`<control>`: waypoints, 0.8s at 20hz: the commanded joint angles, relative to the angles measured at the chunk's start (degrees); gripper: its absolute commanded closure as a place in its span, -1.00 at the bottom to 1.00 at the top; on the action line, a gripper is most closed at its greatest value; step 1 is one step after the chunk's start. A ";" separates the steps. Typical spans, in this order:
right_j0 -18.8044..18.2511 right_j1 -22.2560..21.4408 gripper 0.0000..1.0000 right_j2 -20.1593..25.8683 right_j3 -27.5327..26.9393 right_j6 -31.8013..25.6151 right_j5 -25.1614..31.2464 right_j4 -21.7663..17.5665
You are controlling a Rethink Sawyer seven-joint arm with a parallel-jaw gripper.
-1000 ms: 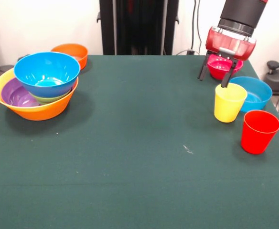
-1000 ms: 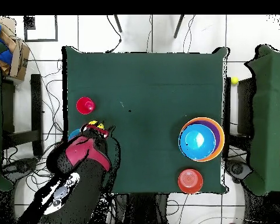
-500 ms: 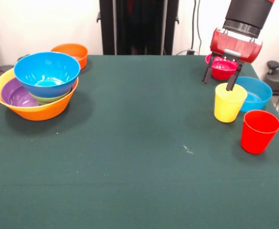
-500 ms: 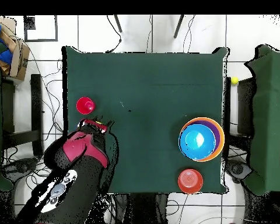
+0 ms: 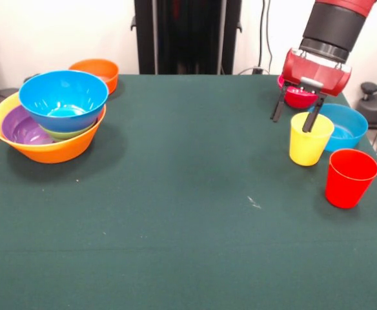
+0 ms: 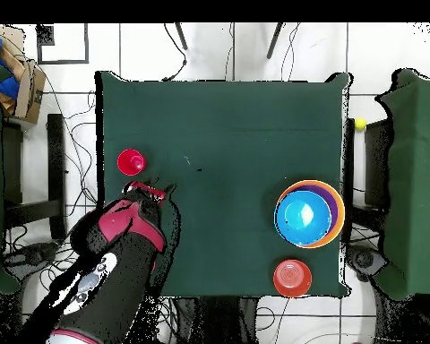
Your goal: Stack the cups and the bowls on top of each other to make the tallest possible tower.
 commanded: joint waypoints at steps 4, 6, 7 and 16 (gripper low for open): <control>-0.37 3.73 -1.00 3.59 -4.20 3.98 5.19 1.80; -0.29 3.92 -1.00 3.39 -4.64 3.96 5.64 1.87; -0.35 3.91 -1.00 3.37 -4.83 3.81 6.00 1.86; 1.43 4.54 -1.00 1.76 -5.95 4.01 7.94 2.26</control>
